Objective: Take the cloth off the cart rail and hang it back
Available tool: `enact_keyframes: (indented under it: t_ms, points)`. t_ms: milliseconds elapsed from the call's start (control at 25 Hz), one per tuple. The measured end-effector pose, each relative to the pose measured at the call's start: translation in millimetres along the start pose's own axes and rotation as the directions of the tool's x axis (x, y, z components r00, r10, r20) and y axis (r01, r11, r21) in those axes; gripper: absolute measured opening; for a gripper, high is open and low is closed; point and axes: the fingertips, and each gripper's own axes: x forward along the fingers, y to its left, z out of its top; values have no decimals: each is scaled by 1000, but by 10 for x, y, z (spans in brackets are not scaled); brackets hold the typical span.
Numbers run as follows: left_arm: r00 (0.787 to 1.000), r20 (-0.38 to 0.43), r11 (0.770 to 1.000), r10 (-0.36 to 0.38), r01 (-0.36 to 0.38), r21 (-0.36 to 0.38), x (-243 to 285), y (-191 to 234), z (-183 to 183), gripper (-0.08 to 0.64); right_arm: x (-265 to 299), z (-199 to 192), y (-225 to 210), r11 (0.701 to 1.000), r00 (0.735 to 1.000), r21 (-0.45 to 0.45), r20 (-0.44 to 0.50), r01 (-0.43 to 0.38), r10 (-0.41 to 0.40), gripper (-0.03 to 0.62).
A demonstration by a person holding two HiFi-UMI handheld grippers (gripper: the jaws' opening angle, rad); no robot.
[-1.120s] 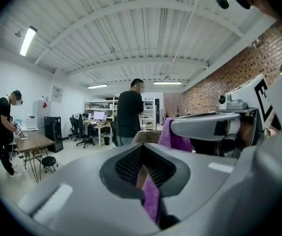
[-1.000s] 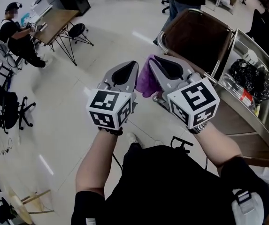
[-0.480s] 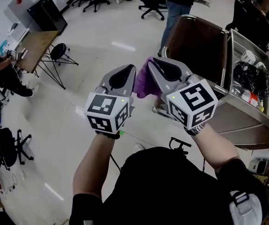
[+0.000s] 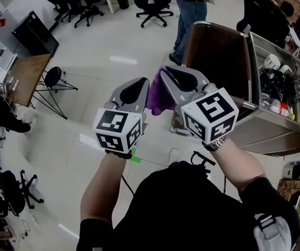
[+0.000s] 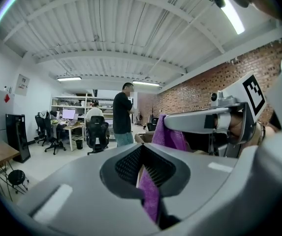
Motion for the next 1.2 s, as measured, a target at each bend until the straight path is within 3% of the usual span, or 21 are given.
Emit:
enact_keyframes:
  t_ms: [320,640,880,1200]
  points:
    - [1000,14,1000,24,-24,8,561,428,18,2,470,-84,-524,999,1000,29,7,-25,24,23]
    - [998,27,999,53,-52,-10,982,752,120,2,954,-106,-1070,994,998,99,-42,-36,40,22]
    - [1000,19,1000,-15,15,-25,1203,1091,312,2,1467,28,-1323,993,993,114,-119,32,-19,23]
    - [985,24,985,-171,172,-9,1615,1234,421,1,1698,-26,-1898,976,962,61,-193,208,-193,23]
